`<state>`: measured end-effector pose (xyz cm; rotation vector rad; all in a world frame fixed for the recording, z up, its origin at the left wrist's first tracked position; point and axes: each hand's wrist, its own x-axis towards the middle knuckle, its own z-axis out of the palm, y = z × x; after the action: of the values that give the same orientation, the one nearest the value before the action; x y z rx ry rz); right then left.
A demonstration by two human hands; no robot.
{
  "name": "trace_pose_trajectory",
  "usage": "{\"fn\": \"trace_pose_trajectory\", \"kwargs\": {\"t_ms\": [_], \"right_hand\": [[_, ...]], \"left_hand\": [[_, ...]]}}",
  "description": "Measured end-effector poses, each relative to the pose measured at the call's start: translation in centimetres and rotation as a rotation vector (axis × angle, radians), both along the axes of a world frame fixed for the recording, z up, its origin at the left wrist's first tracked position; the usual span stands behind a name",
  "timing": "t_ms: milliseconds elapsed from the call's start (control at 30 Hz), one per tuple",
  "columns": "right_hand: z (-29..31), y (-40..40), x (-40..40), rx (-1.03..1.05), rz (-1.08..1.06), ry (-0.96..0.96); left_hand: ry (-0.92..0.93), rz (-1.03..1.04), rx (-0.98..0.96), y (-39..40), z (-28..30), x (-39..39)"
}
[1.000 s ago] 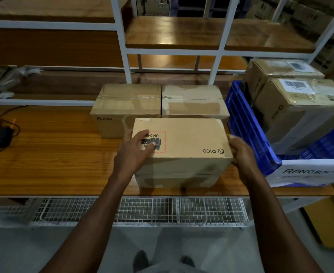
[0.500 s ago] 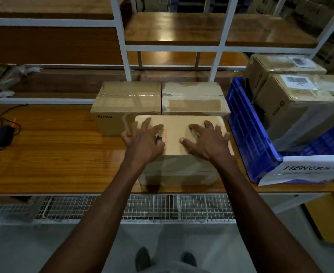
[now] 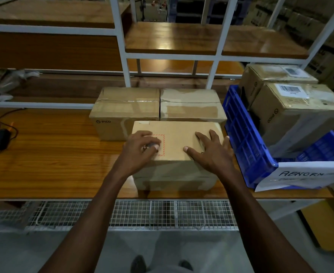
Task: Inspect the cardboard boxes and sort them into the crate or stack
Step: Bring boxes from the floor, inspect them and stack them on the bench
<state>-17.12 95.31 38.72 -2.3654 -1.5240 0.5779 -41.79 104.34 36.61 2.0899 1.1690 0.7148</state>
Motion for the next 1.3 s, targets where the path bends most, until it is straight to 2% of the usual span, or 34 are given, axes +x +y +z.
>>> {"fn": "trace_pose_trajectory", "kwargs": {"t_ms": [133,267,300,567,700,800,933,1033,1133,1200,1300], "right_hand": [[-0.3,0.1,0.0,0.024,-0.005,-0.006],[-0.2,0.2,0.1,0.049,-0.016,0.026],[-0.2,0.3,0.1,0.058,-0.017,0.027],[-0.2,0.4,2.0,0.165,-0.058,0.159],[-1.0,0.3,3.1,0.264,-0.074,0.394],[-2.1,0.2,3.5,0.284,-0.097,0.677],[-4.2,-0.6,3.6,0.299,-0.118,0.882],[-5.8,-1.3,4.1,0.319,-0.159,0.938],[-6.2,-2.1,4.0,0.297,-0.220,0.957],[-6.3,-2.6,3.6,0.276,-0.259,0.981],[-6.8,-3.1,3.8,0.236,-0.285,0.970]], "left_hand": [[-0.151,0.313,0.004,-0.6,-1.6,-2.0],[-0.391,0.359,-0.461,-1.5,-2.4,-2.2],[-0.402,0.349,-0.490,-1.9,-2.1,-2.0],[-0.399,0.290,-0.332,-2.7,1.7,-1.3],[-0.428,0.287,-0.238,-2.5,4.8,-0.7],[-0.365,0.209,-0.090,-2.1,6.5,-0.2],[-0.237,0.039,0.010,-1.2,7.8,0.7],[-0.141,-0.063,0.019,0.1,7.7,1.0],[0.078,0.029,0.182,2.4,7.1,1.3],[0.279,0.035,0.125,3.3,7.0,1.8],[0.396,-0.008,0.096,3.4,6.8,3.1]]}}
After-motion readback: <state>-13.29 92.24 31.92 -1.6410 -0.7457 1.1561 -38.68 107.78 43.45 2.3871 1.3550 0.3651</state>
